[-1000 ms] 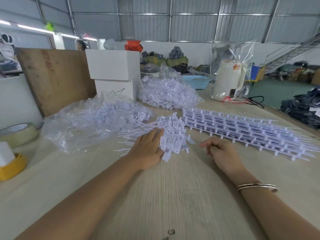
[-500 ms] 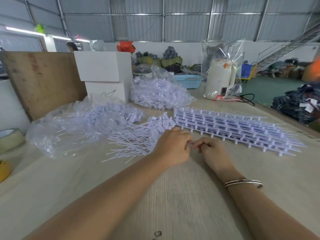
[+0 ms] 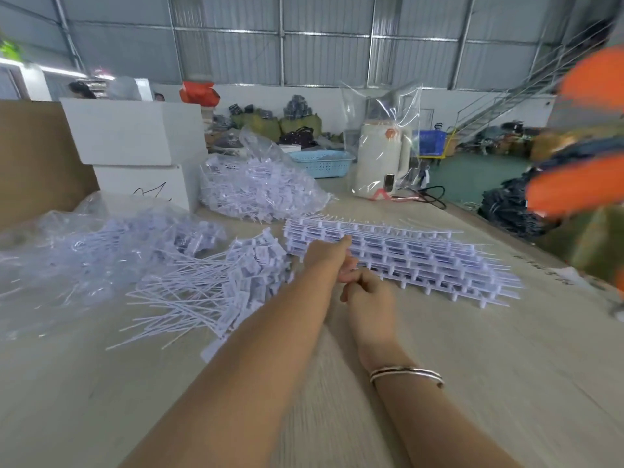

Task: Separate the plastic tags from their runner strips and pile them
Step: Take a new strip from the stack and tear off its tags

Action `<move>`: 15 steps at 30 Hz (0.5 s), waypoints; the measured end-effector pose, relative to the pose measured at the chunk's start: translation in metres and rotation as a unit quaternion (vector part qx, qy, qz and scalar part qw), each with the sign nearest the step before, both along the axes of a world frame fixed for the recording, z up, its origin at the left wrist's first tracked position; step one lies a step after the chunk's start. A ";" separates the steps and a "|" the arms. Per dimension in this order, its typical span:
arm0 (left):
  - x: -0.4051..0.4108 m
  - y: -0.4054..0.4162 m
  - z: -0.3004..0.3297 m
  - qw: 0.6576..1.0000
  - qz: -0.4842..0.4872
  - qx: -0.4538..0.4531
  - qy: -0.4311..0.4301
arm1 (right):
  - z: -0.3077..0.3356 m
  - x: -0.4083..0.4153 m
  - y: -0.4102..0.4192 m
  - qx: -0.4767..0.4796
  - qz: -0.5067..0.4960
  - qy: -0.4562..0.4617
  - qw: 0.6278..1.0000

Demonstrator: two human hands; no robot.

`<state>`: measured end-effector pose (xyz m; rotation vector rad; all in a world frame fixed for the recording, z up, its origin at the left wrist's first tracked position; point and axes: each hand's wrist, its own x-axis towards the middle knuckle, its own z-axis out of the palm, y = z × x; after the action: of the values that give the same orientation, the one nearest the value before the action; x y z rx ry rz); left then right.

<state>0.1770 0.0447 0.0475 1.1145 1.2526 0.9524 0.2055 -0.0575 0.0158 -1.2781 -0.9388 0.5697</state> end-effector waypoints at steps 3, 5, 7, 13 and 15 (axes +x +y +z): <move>0.004 -0.001 0.000 1.000 0.011 0.001 0.012 | 0.001 -0.001 -0.001 0.006 0.000 0.049 0.999; 0.007 -0.001 0.002 0.998 0.043 0.029 0.020 | 0.001 -0.001 -0.001 0.005 -0.004 0.069 0.998; 0.007 -0.001 0.004 0.996 0.073 0.053 -0.002 | -0.001 0.000 0.000 0.001 -0.012 0.049 0.999; -0.006 -0.002 0.004 0.992 0.086 0.093 0.011 | -0.007 0.004 0.005 -0.004 -0.019 -0.044 0.999; -0.011 -0.003 0.007 0.993 0.073 0.086 0.014 | -0.006 0.002 0.003 0.015 -0.021 -0.056 0.998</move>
<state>0.1657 0.0413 0.0544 1.1863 1.3072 1.1765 0.2079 -0.0543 0.0101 -1.3102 -1.0070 0.4529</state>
